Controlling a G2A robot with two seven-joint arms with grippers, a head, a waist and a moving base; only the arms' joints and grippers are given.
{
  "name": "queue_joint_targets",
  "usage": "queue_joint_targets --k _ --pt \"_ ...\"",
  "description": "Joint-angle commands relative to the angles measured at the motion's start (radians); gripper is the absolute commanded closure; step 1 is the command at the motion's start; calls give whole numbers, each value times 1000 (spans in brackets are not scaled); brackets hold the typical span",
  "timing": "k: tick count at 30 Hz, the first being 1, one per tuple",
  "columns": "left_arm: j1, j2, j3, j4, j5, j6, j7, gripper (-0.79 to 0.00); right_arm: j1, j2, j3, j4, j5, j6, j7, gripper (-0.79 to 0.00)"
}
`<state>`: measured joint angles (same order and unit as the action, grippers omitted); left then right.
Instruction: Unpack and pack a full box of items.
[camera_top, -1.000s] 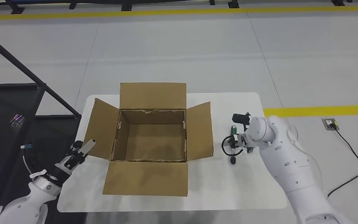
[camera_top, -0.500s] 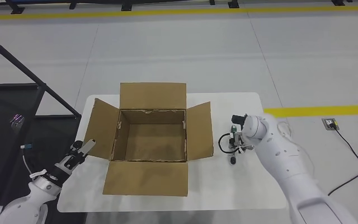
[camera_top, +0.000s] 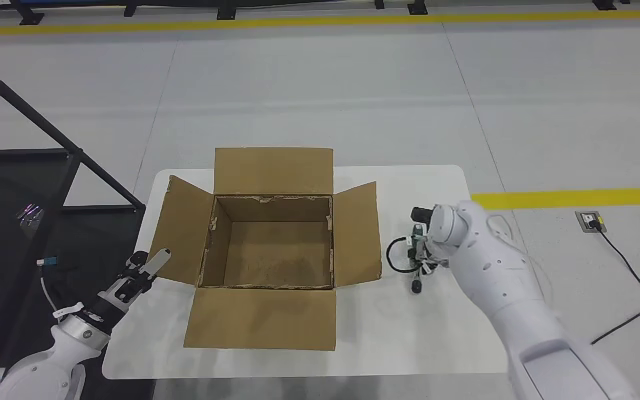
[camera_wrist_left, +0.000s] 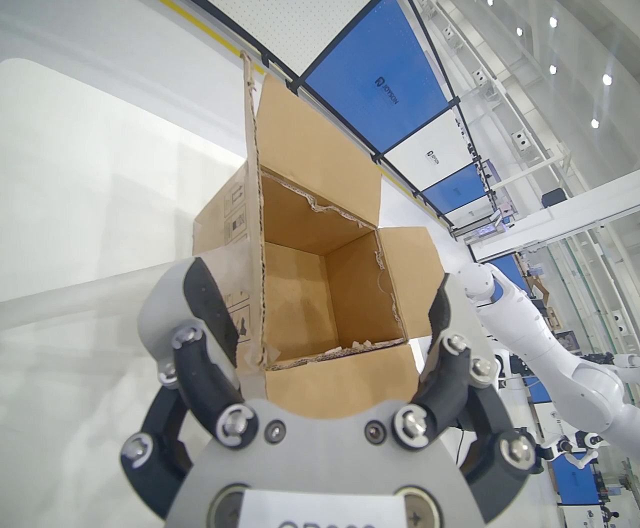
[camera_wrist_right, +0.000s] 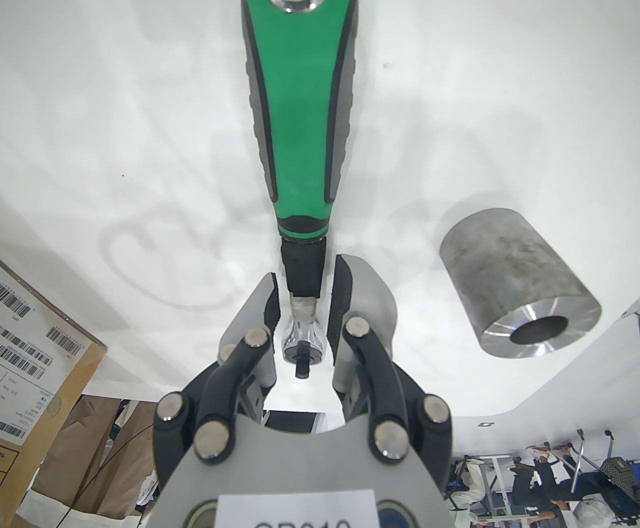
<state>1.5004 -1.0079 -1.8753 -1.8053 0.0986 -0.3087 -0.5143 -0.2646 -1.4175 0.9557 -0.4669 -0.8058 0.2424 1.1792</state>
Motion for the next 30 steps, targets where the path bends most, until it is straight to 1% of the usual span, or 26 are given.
queue_joint_targets --k 1,6,12,14,16,21,25,27,30 --pt "0 0 0 0 0 0 0 -785 8 -5 -4 19 3 -7 2 -228" --pt "0 0 0 0 0 0 0 -785 22 -17 -15 54 9 -14 -2 -206" --pt "0 0 0 0 0 0 0 -785 37 -31 -24 89 16 -22 -8 -148" --pt "0 0 0 0 0 0 0 -785 41 -34 -26 100 19 -25 -10 -105" --pt "0 0 0 0 0 0 0 -785 47 -37 -27 112 22 -27 -12 -3" --pt "0 0 0 0 0 0 0 -785 66 -39 -18 136 35 -29 -41 0" --pt "0 0 0 0 0 0 0 -785 87 -27 10 121 54 -21 -121 0" --pt "0 0 0 0 0 0 0 -785 91 -17 28 82 58 -10 -182 0" --pt "0 0 0 0 0 0 0 -785 69 3 62 -31 57 14 -284 0"
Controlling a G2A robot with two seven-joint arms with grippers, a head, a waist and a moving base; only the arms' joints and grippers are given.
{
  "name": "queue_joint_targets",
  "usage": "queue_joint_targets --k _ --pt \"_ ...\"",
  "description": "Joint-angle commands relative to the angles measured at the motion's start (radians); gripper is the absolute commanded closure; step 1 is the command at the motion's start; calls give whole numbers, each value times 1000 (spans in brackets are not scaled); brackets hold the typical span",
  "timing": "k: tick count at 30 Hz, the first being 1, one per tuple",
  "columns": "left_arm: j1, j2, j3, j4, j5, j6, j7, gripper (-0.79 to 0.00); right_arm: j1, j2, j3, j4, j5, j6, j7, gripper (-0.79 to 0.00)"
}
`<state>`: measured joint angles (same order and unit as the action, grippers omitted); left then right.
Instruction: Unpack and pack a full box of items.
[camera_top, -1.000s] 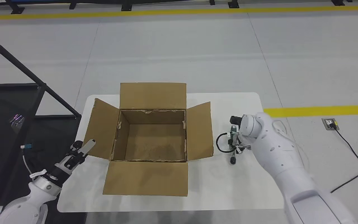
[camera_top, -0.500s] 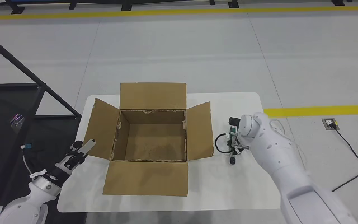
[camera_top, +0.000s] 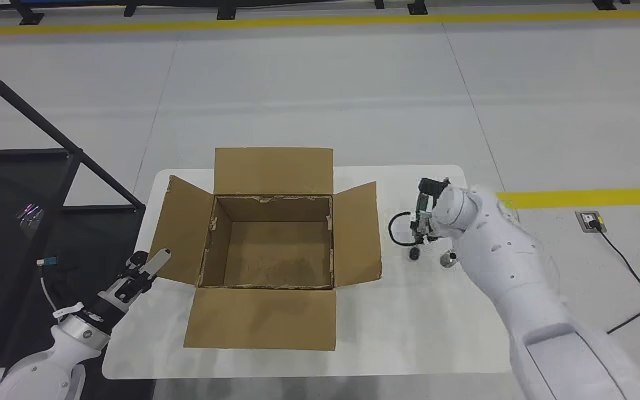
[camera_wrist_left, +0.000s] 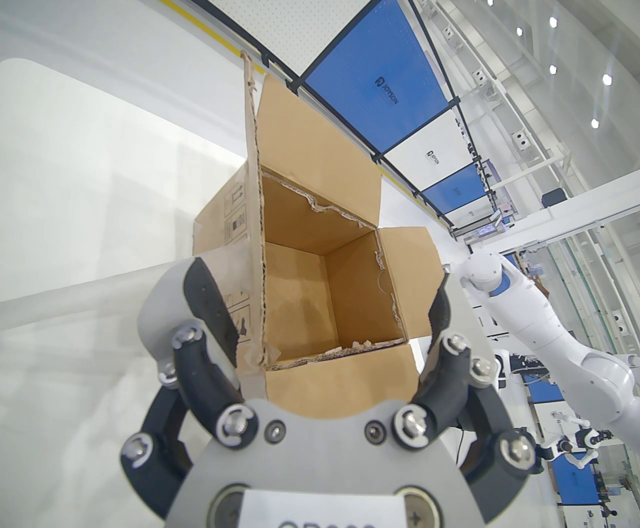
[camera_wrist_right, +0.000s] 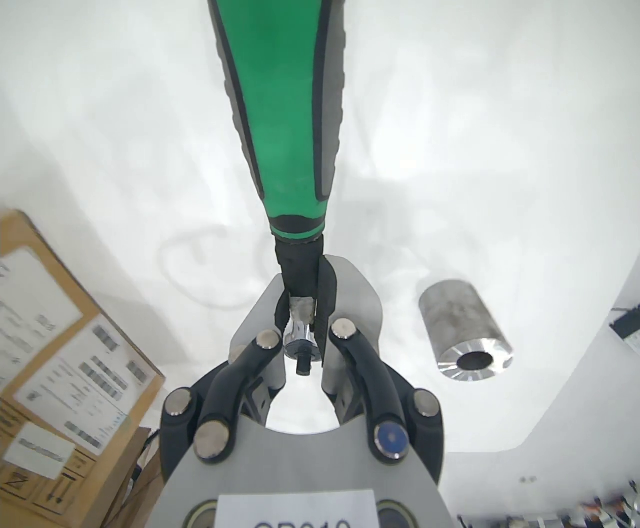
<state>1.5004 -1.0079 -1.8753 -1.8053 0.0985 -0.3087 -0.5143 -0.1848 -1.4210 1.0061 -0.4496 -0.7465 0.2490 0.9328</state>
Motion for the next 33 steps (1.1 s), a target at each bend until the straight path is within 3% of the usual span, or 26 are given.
queue_joint_targets --k 1,4,5,8,10,12,19,23,27,33 --pt "0 0 0 0 0 0 0 -785 -35 17 24 -123 -14 17 -81 0" --pt "0 0 0 0 0 0 0 -785 -183 58 94 -478 -72 114 -165 0" --pt "0 0 0 0 0 0 0 -785 -290 80 131 -700 -124 168 -171 0" --pt "0 0 0 0 0 0 0 -785 -539 119 218 -1171 -253 262 -144 0" --pt "0 0 0 0 0 0 0 -785 -648 132 248 -1359 -319 279 -127 0" --pt "0 0 0 0 0 0 0 -785 -702 137 253 -1460 -371 289 -121 0" --pt "0 0 0 0 0 0 0 -785 -698 128 201 -1528 -426 289 -105 0" --pt "0 0 0 0 0 0 0 -785 -665 121 186 -1522 -346 205 -100 0" --pt "0 0 0 0 0 0 0 -785 -616 112 149 -1481 -312 146 -97 0" --pt "0 0 0 0 0 0 0 -785 -477 80 6 -1344 -271 84 -73 0"
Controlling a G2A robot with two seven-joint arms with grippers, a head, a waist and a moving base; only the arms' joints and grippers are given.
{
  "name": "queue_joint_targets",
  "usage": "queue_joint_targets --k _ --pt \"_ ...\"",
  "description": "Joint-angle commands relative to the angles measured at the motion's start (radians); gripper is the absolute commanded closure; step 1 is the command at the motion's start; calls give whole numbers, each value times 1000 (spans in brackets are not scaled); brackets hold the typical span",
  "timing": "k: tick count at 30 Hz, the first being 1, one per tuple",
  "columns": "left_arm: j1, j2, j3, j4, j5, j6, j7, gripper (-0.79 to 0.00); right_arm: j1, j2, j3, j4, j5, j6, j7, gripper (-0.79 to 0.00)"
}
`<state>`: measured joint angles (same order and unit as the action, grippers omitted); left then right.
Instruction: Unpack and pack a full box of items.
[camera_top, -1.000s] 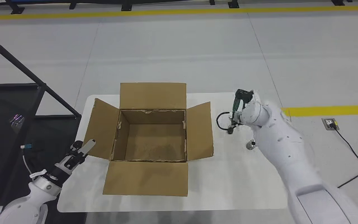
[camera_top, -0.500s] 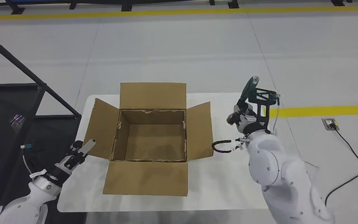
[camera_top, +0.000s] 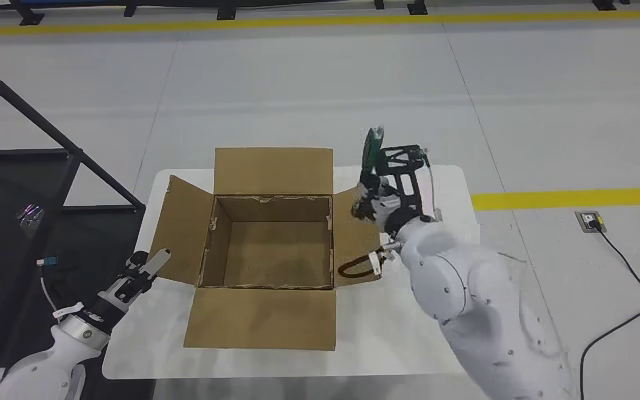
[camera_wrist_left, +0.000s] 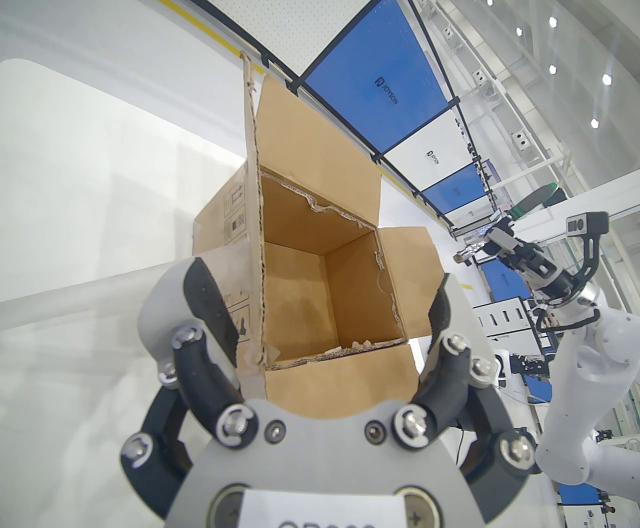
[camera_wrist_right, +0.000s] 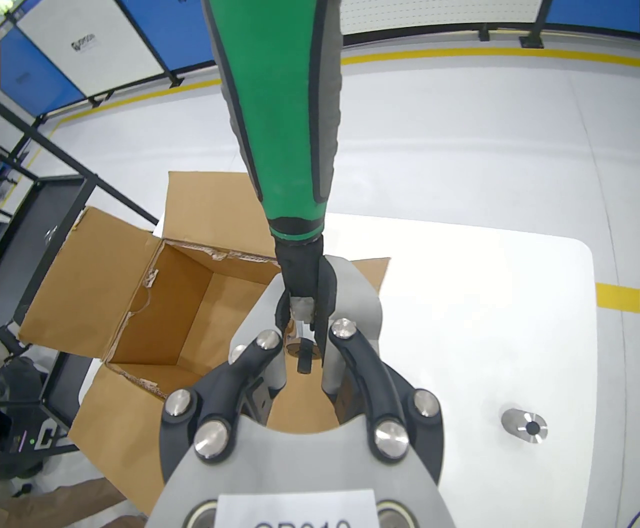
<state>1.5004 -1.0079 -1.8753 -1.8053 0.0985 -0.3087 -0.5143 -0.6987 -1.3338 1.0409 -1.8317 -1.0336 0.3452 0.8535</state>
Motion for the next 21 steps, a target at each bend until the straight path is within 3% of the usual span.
queue_joint_targets --k 1,6,11,21 --pt "0 0 0 0 0 0 0 -785 69 -16 -55 74 29 -20 11 0" --pt "0 0 0 0 0 0 0 -785 254 -76 -222 316 96 -49 35 0" --pt "0 0 0 0 0 0 0 -785 437 -178 -413 621 193 -75 46 0" --pt "0 0 0 0 0 0 0 -785 582 -421 -670 1147 313 -213 30 0"
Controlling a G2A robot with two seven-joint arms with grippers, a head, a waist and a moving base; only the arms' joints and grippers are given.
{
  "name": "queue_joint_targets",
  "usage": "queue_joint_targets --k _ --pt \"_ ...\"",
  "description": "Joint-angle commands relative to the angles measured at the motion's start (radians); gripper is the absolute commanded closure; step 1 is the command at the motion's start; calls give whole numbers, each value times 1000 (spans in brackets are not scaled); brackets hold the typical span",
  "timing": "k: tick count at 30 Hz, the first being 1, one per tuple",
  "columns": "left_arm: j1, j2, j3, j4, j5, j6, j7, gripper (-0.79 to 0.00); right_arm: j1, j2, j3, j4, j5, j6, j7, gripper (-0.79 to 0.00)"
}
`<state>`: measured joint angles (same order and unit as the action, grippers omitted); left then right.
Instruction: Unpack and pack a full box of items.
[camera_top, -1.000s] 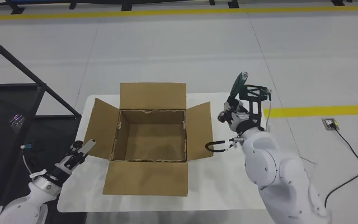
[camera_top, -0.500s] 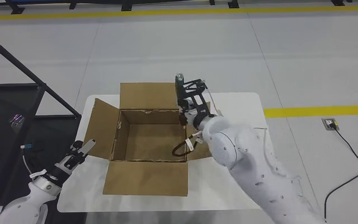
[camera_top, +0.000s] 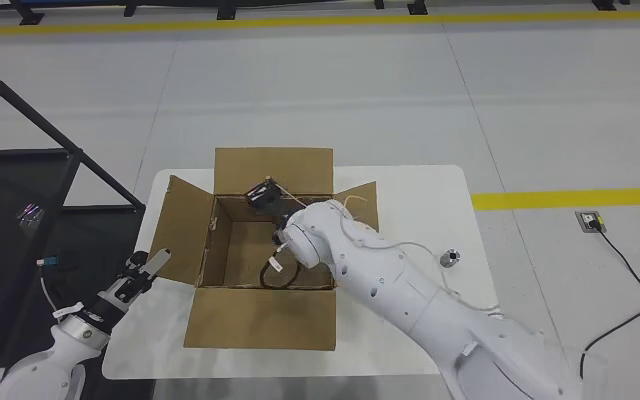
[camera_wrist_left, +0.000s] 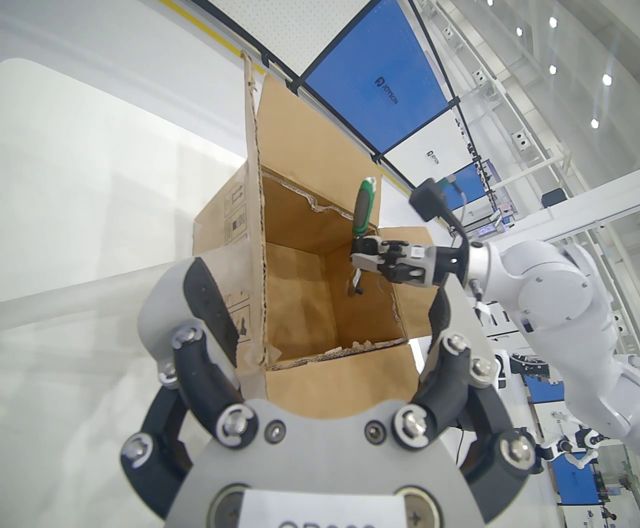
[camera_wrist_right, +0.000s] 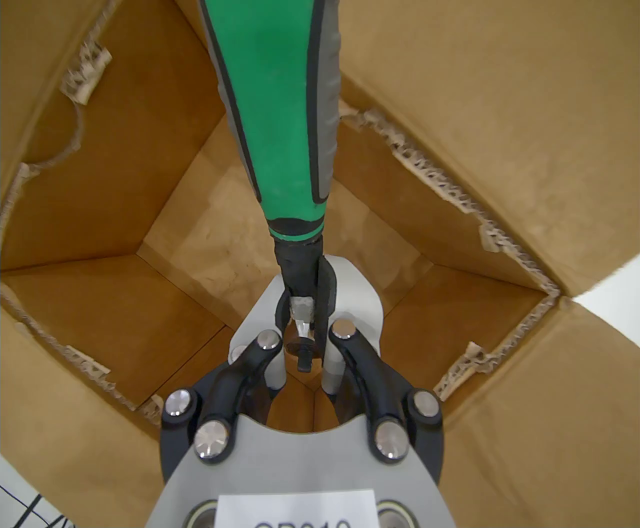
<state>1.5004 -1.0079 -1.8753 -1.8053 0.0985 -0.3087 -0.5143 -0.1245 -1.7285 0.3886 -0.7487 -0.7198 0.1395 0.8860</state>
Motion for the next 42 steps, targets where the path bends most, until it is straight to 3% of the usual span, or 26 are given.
queue_joint_targets --k 1,10,13,17,20,23,29,32,34,35,42 --pt "0 0 0 0 0 0 0 -785 11 -48 -29 105 5 -16 -3 0" --pt "0 0 0 0 0 0 0 -785 36 -183 -79 417 18 -174 60 0" --pt "0 0 0 0 0 0 0 -785 38 -212 -83 472 17 -214 81 0" --pt "0 0 0 0 0 0 0 -785 38 -214 -83 477 17 -217 84 0" --pt "0 0 0 0 0 0 0 -785 38 -214 -83 477 17 -217 84 -68" --pt "0 0 0 0 0 0 0 -785 38 -214 -83 477 17 -217 84 -197" --pt "0 0 0 0 0 0 0 -785 38 -214 -83 477 17 -217 84 -283" --pt "0 0 0 0 0 0 0 -785 38 -214 -83 477 17 -217 84 -388" --pt "0 0 0 0 0 0 0 -785 38 -214 -83 477 17 -217 84 -711" --pt "0 0 0 0 0 0 0 -785 38 -214 -83 477 17 -217 84 -785" --pt "0 0 0 0 0 0 0 -785 38 -214 -83 477 17 -217 84 -785"
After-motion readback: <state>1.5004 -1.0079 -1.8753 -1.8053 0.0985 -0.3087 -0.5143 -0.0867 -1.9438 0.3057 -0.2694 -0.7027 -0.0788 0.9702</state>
